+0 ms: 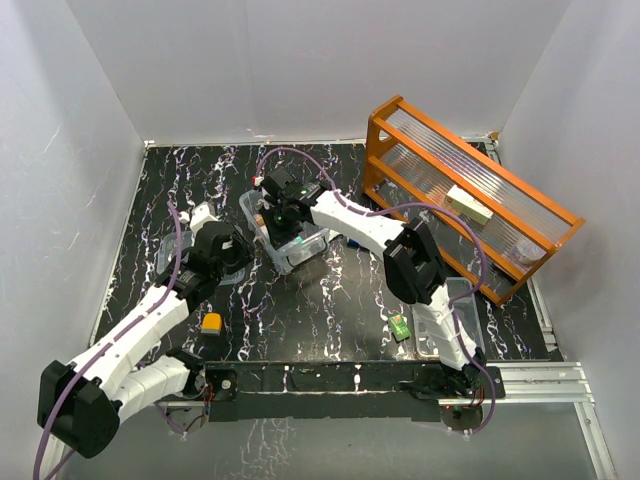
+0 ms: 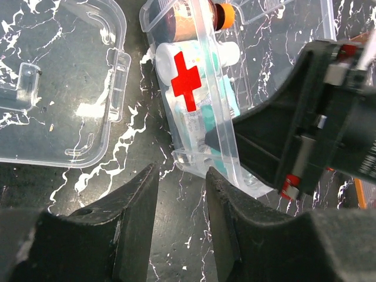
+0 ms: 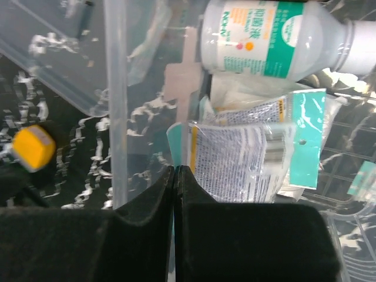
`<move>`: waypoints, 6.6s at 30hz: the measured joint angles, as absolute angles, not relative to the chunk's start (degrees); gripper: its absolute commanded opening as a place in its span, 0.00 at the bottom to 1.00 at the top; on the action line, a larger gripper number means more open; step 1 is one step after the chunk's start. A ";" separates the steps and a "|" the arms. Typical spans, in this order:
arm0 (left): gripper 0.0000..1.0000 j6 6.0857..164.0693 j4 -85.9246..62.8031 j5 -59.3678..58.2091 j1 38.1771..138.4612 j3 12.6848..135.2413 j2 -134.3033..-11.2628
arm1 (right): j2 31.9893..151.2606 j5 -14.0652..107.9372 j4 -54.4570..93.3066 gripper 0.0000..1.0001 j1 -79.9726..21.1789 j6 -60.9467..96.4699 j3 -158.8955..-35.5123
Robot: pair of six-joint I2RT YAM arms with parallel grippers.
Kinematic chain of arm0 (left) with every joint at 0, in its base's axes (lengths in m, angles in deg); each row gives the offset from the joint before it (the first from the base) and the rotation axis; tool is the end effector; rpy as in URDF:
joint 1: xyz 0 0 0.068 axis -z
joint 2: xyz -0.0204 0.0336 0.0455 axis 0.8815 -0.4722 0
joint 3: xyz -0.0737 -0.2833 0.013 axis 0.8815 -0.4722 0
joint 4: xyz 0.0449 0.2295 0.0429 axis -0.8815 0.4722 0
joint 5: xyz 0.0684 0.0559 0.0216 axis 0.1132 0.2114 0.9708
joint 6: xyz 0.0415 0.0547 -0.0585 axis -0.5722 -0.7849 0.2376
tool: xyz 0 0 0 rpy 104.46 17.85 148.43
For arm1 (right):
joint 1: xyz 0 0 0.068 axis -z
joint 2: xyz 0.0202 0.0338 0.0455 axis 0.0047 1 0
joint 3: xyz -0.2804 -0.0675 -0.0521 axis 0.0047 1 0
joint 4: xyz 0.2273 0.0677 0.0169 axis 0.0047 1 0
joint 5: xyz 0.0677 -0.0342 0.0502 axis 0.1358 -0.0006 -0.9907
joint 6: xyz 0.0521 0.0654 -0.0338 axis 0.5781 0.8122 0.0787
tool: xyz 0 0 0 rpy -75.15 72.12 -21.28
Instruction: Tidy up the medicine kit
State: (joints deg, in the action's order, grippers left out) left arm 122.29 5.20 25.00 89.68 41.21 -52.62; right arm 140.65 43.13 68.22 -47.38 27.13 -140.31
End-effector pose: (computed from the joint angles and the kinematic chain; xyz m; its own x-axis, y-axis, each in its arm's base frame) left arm 0.2015 -0.0794 0.2687 -0.4606 -0.5690 -0.6813 -0.1929 0.8133 -0.5489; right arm 0.3323 0.3811 0.2134 -0.7889 -0.4478 -0.4209 -0.5875 0.7506 0.3025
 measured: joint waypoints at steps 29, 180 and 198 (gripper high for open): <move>0.37 121.77 3.89 24.76 88.91 41.08 -53.89 | 137.28 35.64 53.22 0.33 -44.85 41.82 -127.78; 0.57 97.16 0.00 20.57 88.65 38.52 -35.35 | 109.00 76.40 39.19 0.58 -31.21 50.89 -82.32; 0.57 97.22 0.00 20.54 88.65 38.52 -35.51 | 113.22 72.20 39.95 0.24 -30.99 48.92 -83.59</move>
State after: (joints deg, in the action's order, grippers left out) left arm 97.22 0.00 20.54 88.65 38.52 -35.51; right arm 113.22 72.20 39.95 -30.99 48.92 -83.59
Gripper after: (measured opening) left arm 0.565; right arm 0.286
